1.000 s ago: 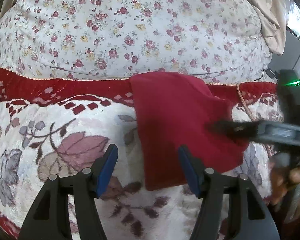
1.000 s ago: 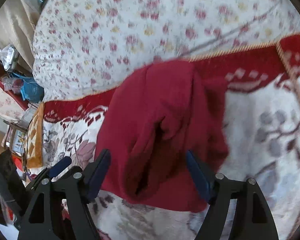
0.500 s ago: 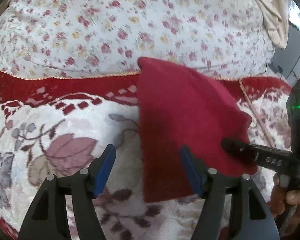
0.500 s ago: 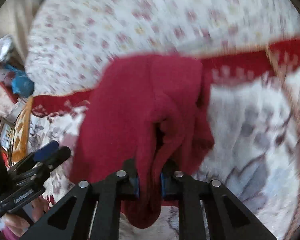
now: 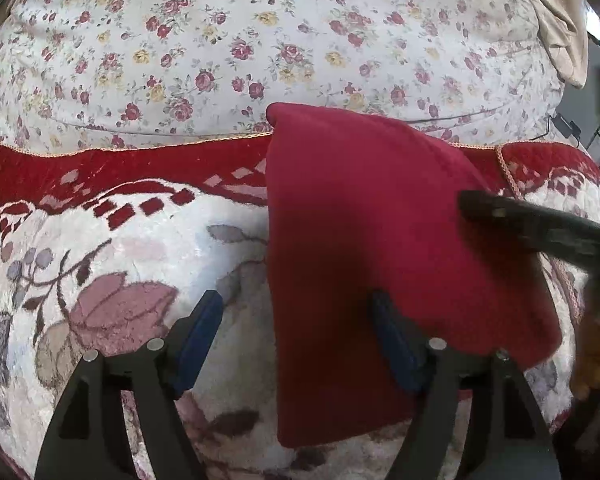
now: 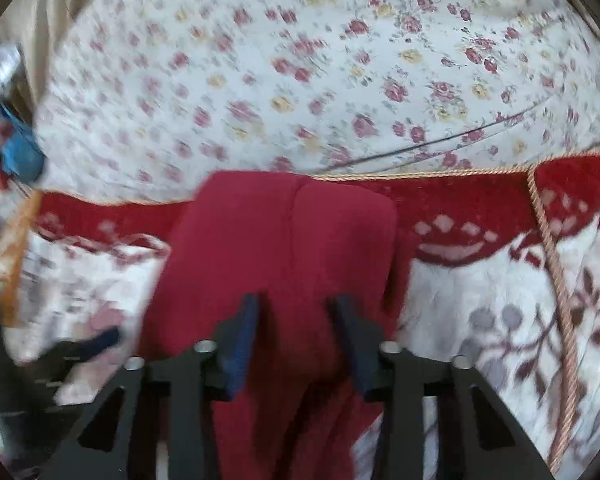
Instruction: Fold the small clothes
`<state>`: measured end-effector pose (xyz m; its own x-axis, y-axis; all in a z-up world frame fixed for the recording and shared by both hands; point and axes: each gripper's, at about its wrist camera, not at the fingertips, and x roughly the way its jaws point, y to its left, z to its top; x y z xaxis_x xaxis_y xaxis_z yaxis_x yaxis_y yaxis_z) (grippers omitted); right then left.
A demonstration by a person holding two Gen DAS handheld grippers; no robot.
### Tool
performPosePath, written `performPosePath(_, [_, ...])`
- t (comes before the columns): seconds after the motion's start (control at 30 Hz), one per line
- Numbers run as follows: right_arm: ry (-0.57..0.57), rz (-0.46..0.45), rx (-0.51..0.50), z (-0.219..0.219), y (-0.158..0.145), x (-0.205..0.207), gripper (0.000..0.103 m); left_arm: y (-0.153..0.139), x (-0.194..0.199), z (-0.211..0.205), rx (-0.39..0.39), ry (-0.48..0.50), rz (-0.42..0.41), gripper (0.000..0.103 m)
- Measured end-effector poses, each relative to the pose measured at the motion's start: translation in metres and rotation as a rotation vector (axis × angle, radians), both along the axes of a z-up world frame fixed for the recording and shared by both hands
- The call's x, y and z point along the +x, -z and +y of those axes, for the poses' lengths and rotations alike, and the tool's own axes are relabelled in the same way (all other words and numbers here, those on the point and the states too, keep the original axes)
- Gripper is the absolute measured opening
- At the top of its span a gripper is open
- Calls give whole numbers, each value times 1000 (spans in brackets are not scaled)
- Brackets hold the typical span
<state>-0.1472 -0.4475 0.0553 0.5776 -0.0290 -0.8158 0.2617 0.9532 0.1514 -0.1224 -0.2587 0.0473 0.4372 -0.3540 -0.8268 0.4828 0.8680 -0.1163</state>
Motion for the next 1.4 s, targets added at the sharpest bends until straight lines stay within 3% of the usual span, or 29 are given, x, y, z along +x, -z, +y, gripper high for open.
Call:
performPosePath(0.13, [15, -15, 27, -10, 11, 2, 35, 2, 1, -2, -3, -1, 2, 78])
performPosePath(0.33, [10, -28, 55, -2, -14, -20, 36, 2, -2, -3, 11, -3, -16, 78])
performPosePath(0.43, [4, 26, 13, 3, -2, -31, 36, 2, -3, -3, 15, 0, -12, 79])
performPosePath(0.5, [7, 64, 40, 0, 16, -37, 39, 3, -3, -3, 15, 3, -4, 79])
performPosePath(0.6, [18, 46, 119, -10, 11, -45, 41, 0, -1, 1, -40, 33, 38, 79])
performPosePath(0.63, [24, 31, 145, -13, 8, -47, 45, -3, 2, 4, -65, 41, 52, 82])
performPosePath(0.7, [63, -20, 193, -25, 0, -52, 69, -10, 10, 10, -124, 30, 70, 90])
performPosePath(0.73, [95, -51, 214, -32, -2, -53, 86, -12, 14, 13, -157, 20, 75, 92])
performPosePath(0.77, [111, -68, 233, -37, -2, -52, 93, -15, 19, 16, -190, 13, 83, 92])
performPosePath(0.9, [89, -61, 357, -56, 17, -29, 94, -10, 40, 13, -246, 35, 141, 94])
performPosePath(1.0, [47, -50, 404, -60, 38, -10, 94, 10, 55, 3, -233, 58, 212, 95])
performPosePath(1.1, [44, -62, 480, -63, 56, 0, 96, 26, 64, 0, -278, 46, 259, 100])
performPosePath(1.17, [54, -83, 487, -63, 57, 3, 89, 29, 65, -4, -292, 43, 260, 99])
performPosePath(1.2, [36, -78, 490, -61, 55, 5, 80, 28, 63, -8, -288, 61, 252, 96])
performPosePath(1.23, [19, -76, 484, -58, 52, 6, 70, 25, 61, -13, -296, 99, 257, 75])
performPosePath(1.33, [-5, -87, 435, -48, 36, 3, 57, 14, 55, -16, -274, 115, 234, 62])
performPosePath(1.4, [-9, -109, 471, -44, 25, -4, 54, -1, 46, -11, -268, 138, 214, 56])
